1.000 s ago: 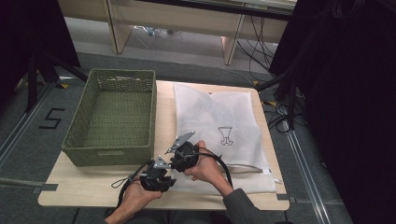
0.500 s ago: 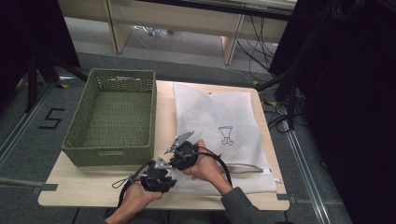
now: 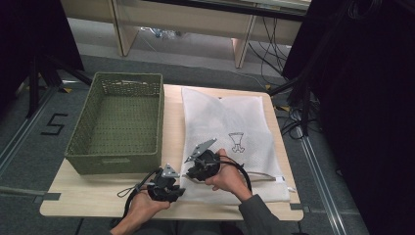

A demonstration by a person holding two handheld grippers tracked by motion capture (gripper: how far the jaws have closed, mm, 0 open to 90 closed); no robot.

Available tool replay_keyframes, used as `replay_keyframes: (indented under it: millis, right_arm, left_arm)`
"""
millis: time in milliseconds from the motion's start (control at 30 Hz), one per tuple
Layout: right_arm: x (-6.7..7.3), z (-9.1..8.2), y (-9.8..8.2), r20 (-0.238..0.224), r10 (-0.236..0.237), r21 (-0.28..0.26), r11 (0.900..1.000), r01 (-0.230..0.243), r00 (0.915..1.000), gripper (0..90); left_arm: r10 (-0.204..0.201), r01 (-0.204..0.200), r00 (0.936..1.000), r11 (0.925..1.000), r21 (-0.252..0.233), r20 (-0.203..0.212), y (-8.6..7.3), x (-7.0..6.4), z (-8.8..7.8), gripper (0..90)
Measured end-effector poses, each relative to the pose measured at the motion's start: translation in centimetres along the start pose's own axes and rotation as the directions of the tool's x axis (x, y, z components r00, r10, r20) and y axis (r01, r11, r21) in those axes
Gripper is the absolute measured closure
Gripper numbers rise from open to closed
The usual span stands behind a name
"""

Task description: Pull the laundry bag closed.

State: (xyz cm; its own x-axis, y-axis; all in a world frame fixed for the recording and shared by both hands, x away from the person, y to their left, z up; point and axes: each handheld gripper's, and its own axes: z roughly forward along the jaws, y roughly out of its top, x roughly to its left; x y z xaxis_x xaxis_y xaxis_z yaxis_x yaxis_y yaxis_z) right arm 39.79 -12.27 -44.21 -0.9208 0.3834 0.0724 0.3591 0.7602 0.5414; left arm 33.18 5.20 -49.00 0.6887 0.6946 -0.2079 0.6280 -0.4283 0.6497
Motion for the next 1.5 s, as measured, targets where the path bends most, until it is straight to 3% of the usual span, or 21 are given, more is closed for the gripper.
replay_keyframes:
  millis: [267, 433, 533, 633, 833, 1000, 1100, 1233, 1333, 1500]
  right_arm:
    - [-0.4, 0.9, -0.4, -0.025, 0.011, 0.029, 1.0, -0.01, 0.9996, 76.4]
    - [-0.6, 1.1, -0.6, -0.052, 0.001, 0.046, 0.999, 0.001, 0.9987, 81.7]
    - [-0.6, 0.9, -0.7, -0.049, 0.001, 0.036, 0.999, 0.001, 0.9988, 81.7]
    - [-0.6, 1.0, -0.7, -0.046, -0.006, 0.038, 0.999, 0.008, 0.9989, 81.7]
    - [-0.4, 0.7, -0.7, -0.044, -0.018, 0.042, 0.999, 0.02, 0.9989, 81.8]
    - [-0.2, 0.5, -0.7, -0.036, -0.032, 0.051, 0.998, 0.034, 0.9988, 81.8]
    - [-0.1, 0.4, -0.7, -0.033, -0.042, 0.057, 0.997, 0.044, 0.9986, 81.8]
    - [-0.1, 0.5, -0.9, -0.031, -0.037, 0.068, 0.997, 0.039, 0.9988, 81.7]
    - [-0.3, 0.8, -1.1, -0.038, -0.032, 0.077, 0.996, 0.034, 0.9988, 80.9]
    - [-0.2, 1.3, -1.1, -0.045, -0.046, 0.089, 0.995, 0.05, 0.9979, 78.5]
  left_arm:
    - [0.03, -0.03, 0.9995, 0.9995, 0.004, -0.007, 0.0, -0.2, 0.0, 77.6]
    - [0.027, -0.027, 0.9995, 0.9996, 0.01, 0.014, 0.1, 0.2, -0.1, 72.8]
    - [-0.018, 0.018, 0.9994, 0.9998, -0.01, 0.029, 0.5, 0.9, -0.5, 62.7]
    - [-0.061, 0.063, 0.9971, 0.9973, -0.039, 0.045, 1.0, 1.8, -1.0, 60.4]
    - [-0.114, 0.116, 0.9915, 0.9927, -0.032, 0.063, 1.7, 3.0, -0.6, 64.6]
    - [-0.112, 0.113, 0.9911, 0.9936, -0.001, 0.072, 1.8, 3.1, 0.2, 67.4]
    - [-0.125, 0.128, 0.9884, 0.9916, -0.02, 0.086, 1.9, 3.1, 0.3, 73.4]
    - [-0.098, 0.1, 0.9927, 0.9943, -0.036, 0.07, 2.0, 3.0, 0.2, 79.3]
    - [-0.051, 0.053, 0.9977, 0.9974, -0.048, 0.045, 2.1, 2.6, 0.0, 81.1]
    - [0.008, -0.007, 0.9997, 0.9987, -0.051, 0.021, 2.3, 2.2, -0.2, 81.9]
